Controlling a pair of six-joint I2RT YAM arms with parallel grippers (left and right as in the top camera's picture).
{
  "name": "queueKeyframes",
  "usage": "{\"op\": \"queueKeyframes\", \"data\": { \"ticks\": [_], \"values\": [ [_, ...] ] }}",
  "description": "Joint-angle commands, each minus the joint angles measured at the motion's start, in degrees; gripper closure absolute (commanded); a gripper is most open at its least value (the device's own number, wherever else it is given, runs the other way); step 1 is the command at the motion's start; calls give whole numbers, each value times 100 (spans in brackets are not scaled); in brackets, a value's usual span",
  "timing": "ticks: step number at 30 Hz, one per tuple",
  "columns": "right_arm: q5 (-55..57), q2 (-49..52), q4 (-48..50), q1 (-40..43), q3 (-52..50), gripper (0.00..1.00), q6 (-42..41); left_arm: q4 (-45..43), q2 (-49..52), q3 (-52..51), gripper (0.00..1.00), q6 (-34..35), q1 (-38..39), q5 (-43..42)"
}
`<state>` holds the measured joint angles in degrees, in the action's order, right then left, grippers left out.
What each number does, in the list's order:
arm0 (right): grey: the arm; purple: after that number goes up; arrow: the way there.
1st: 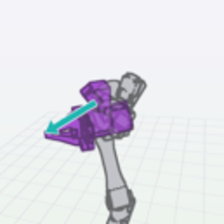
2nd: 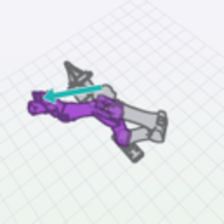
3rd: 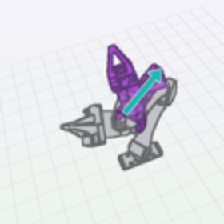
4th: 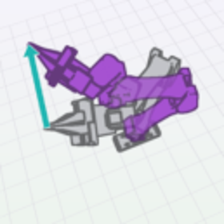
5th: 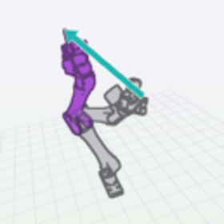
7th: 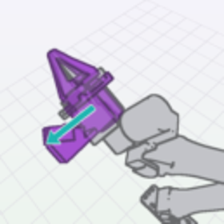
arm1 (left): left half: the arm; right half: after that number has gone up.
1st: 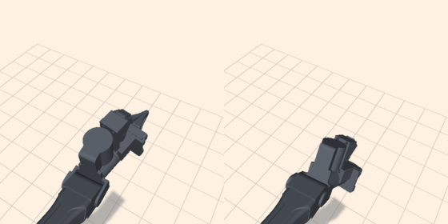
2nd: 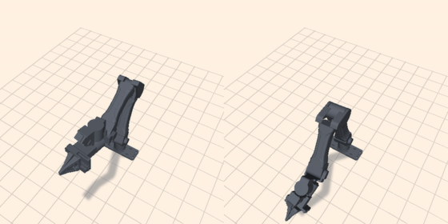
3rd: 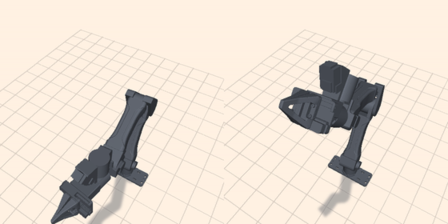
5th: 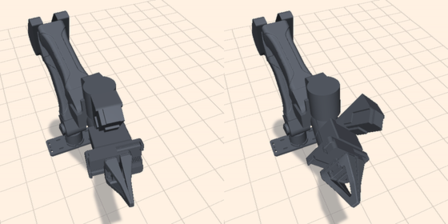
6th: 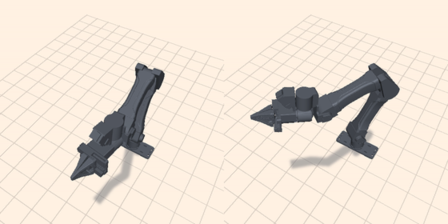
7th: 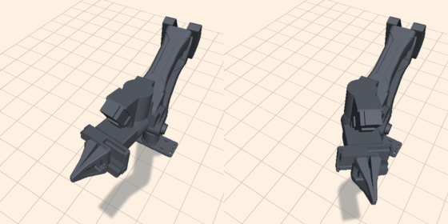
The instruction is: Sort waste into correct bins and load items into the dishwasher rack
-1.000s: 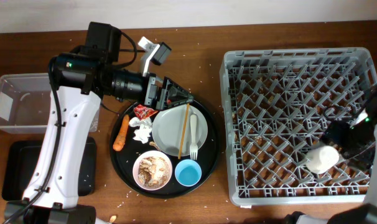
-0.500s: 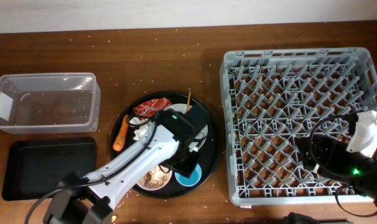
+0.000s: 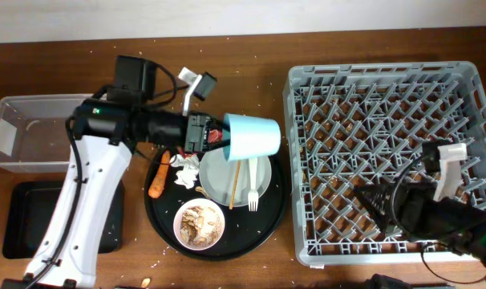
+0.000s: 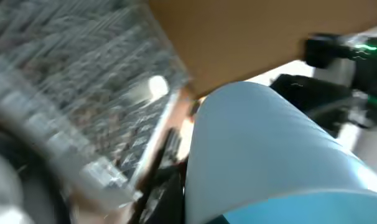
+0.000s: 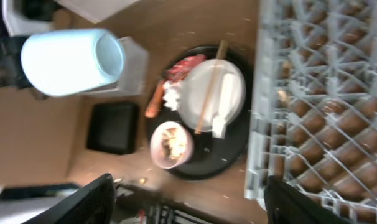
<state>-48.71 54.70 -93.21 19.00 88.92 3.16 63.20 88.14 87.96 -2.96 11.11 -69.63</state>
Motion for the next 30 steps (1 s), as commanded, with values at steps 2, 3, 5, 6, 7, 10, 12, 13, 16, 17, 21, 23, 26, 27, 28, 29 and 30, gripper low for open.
{"op": "queueKeyframes", "data": {
  "ticks": [2,3,5,6,7,10,12,13,16,17,21,23,26,27,28,29,30],
  "values": [
    [-1908,50,835,-31,-26,21,643,-621,2,37,100,-293,501,-1917],
    [-2105,184,1040,-37,-26,19,645,-767,2,37,100,-291,643,-1915],
    [-2745,614,1578,-535,-24,19,629,-1517,2,37,100,157,872,-1908],
    [-2778,892,1884,-1117,-24,22,492,-1799,2,37,100,372,938,-1858],
    [-2780,1248,2197,-1915,-24,27,474,-2013,2,37,100,621,962,-1602],
    [-2457,1539,3005,-2959,-24,27,181,-2020,2,37,100,621,962,-1497],
    [-1941,1569,3167,-3252,-24,42,-66,-2035,2,37,100,621,962,-1499],
    [-1934,1563,3171,-3244,-20,45,-68,-2035,2,37,100,621,962,-1497],
    [-1421,1379,3200,-3182,9,50,-70,-2100,2,37,0,621,960,-1298],
    [-1047,1259,3191,-2863,59,50,-463,-2098,2,37,0,621,946,-1132],
    [592,835,1768,299,76,50,-715,-2006,2,37,0,664,518,-804],
    [3080,1126,868,1768,63,50,-1272,-1692,2,37,0,662,470,-413],
    [4666,2017,905,2127,44,50,-1978,-1401,2,37,0,660,470,-295],
    [5012,2354,1012,2127,44,50,-2076,-1237,2,37,0,660,470,-247],
    [5407,2691,1099,2127,44,50,-2238,-1073,2,37,0,658,474,-129],
    [5668,2929,1163,2127,44,50,-2365,-953,2,37,0,647,474,-76],
    [5683,3257,1276,2124,44,49,-2439,-872,2,37,0,592,474,39]
  ]
}}
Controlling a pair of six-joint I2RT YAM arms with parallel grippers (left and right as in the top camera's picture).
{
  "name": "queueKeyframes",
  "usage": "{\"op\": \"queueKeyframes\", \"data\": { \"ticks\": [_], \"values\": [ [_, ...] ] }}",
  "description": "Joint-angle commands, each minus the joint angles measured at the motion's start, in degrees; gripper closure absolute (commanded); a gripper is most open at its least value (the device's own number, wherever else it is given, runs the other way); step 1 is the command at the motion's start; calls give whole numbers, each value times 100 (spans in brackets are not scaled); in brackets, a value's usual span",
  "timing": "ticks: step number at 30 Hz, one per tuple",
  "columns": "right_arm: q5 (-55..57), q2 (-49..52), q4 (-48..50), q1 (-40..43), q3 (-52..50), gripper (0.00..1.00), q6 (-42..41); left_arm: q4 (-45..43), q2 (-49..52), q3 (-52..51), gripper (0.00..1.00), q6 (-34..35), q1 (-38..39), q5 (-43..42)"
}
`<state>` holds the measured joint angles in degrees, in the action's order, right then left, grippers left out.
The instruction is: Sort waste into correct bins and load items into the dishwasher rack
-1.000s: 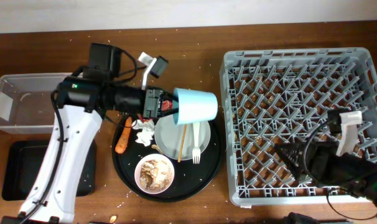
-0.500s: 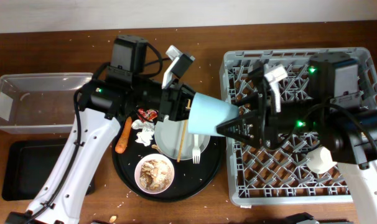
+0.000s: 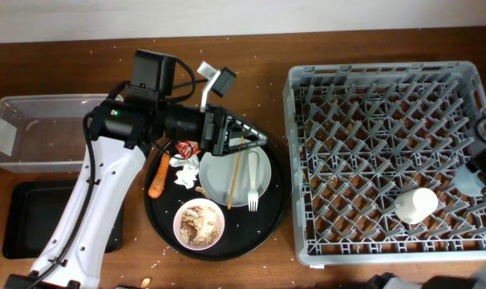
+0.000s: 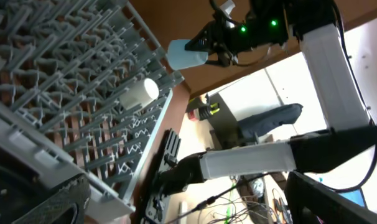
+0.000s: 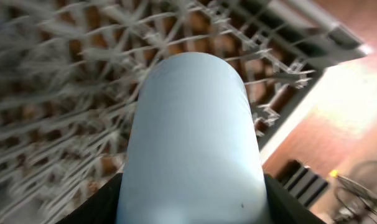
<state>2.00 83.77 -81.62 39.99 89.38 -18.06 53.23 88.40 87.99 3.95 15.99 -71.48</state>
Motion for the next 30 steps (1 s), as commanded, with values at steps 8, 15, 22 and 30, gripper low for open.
{"op": "queueKeyframes", "data": {
  "ticks": [8,15,22,30],
  "values": [
    [-1073,372,-15,-55,955,17,155,632,-33,35,0,-457,-13,1327],
    [-2085,-2356,-658,-2439,1283,12,730,1394,13,-614,32,933,1058,7154],
    [-2251,-2223,372,-5318,-817,29,245,1665,-466,-284,22,1113,-11,7154],
    [-1381,1661,3989,-7901,-1506,39,-883,2750,-1040,-116,1,1099,-1749,7235]
  ]
}}
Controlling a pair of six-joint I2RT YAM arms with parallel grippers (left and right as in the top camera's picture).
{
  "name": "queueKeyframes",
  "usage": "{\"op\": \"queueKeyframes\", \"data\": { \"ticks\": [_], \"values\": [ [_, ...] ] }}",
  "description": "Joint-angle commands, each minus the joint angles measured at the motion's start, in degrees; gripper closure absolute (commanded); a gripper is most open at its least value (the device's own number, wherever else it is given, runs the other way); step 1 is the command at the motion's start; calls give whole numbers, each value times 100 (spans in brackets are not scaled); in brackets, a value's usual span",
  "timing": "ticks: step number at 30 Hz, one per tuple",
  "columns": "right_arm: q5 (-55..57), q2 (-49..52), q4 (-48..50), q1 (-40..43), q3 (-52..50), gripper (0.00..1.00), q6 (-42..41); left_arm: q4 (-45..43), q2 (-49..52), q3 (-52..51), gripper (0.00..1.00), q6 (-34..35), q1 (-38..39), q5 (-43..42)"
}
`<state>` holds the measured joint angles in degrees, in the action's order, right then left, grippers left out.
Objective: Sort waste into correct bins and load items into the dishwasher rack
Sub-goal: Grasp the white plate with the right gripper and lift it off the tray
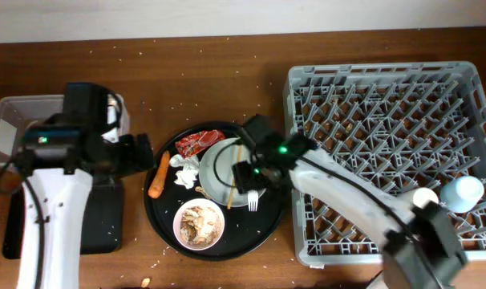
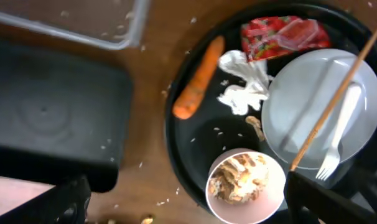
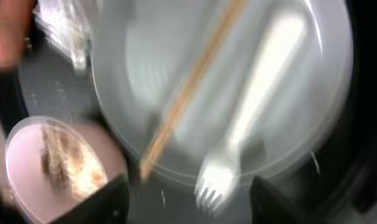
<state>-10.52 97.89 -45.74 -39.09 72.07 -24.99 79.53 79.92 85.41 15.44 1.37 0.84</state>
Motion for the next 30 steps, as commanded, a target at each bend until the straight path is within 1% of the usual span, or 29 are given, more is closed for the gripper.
{"op": "queueKeyframes", "data": {
  "ticks": [1,3,5,6,7,8,9,10,11,14,15,16,17,18,20,21,22,23,24,25,26,27,28,29,30],
  "values": [
    [-120,544,918,7,225,44,-461,116,-188,142,1,-52,-304,2],
    [-107,975,1272,7,225,46,-820,116,-188,142,1,-52,-304,0],
    [-197,1408,1530,-2,225,47,-859,116,-188,142,1,-52,-304,0],
    [-192,1580,1515,-7,225,51,-901,114,-188,142,1,-52,-304,0],
    [-192,1659,1517,-7,225,58,-896,114,-188,142,1,-52,-304,0],
    [-192,1652,1513,0,229,75,-887,116,-188,142,1,-50,-304,0],
    [-234,1499,1274,48,398,93,-660,114,-188,142,1,-50,-304,0],
    [-229,1377,1086,66,535,96,-476,116,-188,142,1,-50,-304,0],
    [-85,981,490,138,981,96,-223,114,-188,142,1,-50,-304,0],
    [501,101,-929,538,1858,96,-68,114,-188,142,1,-50,-304,0],
    [844,-184,-1338,824,1963,96,-66,114,-188,142,1,-50,-304,0],
    [1257,-339,-1775,1248,1961,96,258,114,-188,142,1,-50,-304,0],
    [1261,-214,-2094,1600,1788,96,636,114,-188,142,1,-50,-304,0],
    [1250,-13,-2074,1773,1410,96,678,114,-188,142,1,-52,-304,0],
    [1283,273,-1786,1845,911,96,678,114,-188,142,1,-50,-304,0],
    [1276,376,-1596,1884,802,96,680,114,-188,142,1,-50,-304,0],
    [1270,341,-1556,1888,866,67,680,114,-188,142,1,-50,-304,0],
    [1231,299,-1683,1871,992,56,686,114,-188,142,1,-50,-304,0],
    [1113,153,-1816,1690,1152,53,861,116,-188,142,1,-50,-304,0],
    [894,-76,-1784,1368,1178,52,866,114,-188,142,1,-50,-304,0],
    [885,-184,-1681,780,1178,48,649,116,-188,142,1,-50,-304,0],
    [885,-138,-1620,452,1165,48,393,114,-188,142,1,-52,-304,0],
    [907,4,-1436,-2,1091,48,96,114,-188,142,1,-50,-304,0],
    [1008,160,-1248,-256,981,50,-170,116,-188,142,1,-50,-304,0],
    [1110,345,-1043,-391,855,55,-527,114,-188,142,1,-50,-304,0]
  ]
}}
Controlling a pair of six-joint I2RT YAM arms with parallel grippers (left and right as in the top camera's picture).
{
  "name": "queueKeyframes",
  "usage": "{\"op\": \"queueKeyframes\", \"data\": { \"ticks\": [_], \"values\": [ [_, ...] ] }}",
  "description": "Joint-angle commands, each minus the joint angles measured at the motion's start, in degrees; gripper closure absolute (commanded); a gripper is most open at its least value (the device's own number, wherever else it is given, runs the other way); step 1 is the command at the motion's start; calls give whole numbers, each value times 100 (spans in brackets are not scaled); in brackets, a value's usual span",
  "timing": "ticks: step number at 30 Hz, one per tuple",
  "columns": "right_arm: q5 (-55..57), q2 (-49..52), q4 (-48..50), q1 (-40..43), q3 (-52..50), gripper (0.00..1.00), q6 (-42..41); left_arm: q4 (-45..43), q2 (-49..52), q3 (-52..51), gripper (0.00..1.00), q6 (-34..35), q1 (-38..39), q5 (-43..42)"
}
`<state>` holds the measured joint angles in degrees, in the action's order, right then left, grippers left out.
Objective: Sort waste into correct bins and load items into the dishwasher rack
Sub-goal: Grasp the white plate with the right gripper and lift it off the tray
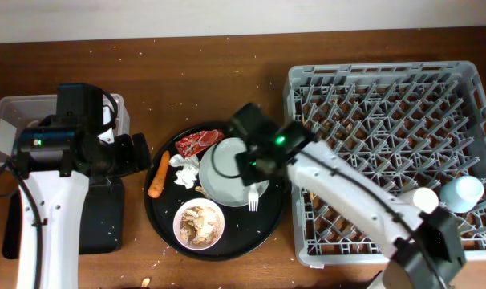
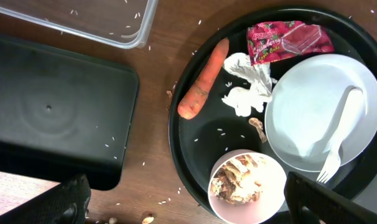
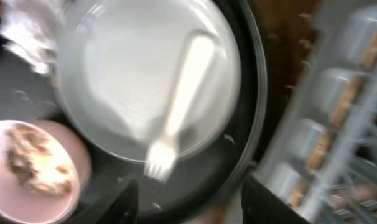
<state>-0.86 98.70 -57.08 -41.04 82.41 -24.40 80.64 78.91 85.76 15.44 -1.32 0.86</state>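
Note:
A white plate with a white fork on it lies on the round black tray. Beside it are a pink bowl of food scraps, a carrot, crumpled tissue and a red wrapper. My right gripper hovers open just over the plate's near rim, by the fork's tines. My left gripper is open, high above the tray's left side. No chopstick shows in any view.
The grey dishwasher rack fills the right side, with a pale blue cup and a white cup at its near right. A clear bin and a black bin sit at the left. Rice grains litter the table.
The wooden chopstick that lay across the plate is gone from it. My right arm has shifted a little toward the back over the plate. The left arm has barely moved.
First my left gripper held the blue cup over the tray. Then the cup was in my right gripper above the rack. A second ago it stood in the rack, my right gripper was over the plate and my left was back by the bins. Now the chopstick is gone.

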Motion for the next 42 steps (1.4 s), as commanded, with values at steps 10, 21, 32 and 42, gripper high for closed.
{"op": "queueKeyframes", "data": {
  "ticks": [10,21,32,42],
  "values": [
    [227,1377,315,-127,-46,91,-1097,2,-87,107,1,-50,-35,-2],
    [391,87,-579,2203,-50,89,623,2,-87,107,1,-50,-35,-2],
    [133,903,2,247,-437,41,-2111,2,-87,107,1,-50,-35,-2],
    [763,970,-179,675,-234,96,-1899,2,-87,107,1,-50,-35,-2]
  ]
}}
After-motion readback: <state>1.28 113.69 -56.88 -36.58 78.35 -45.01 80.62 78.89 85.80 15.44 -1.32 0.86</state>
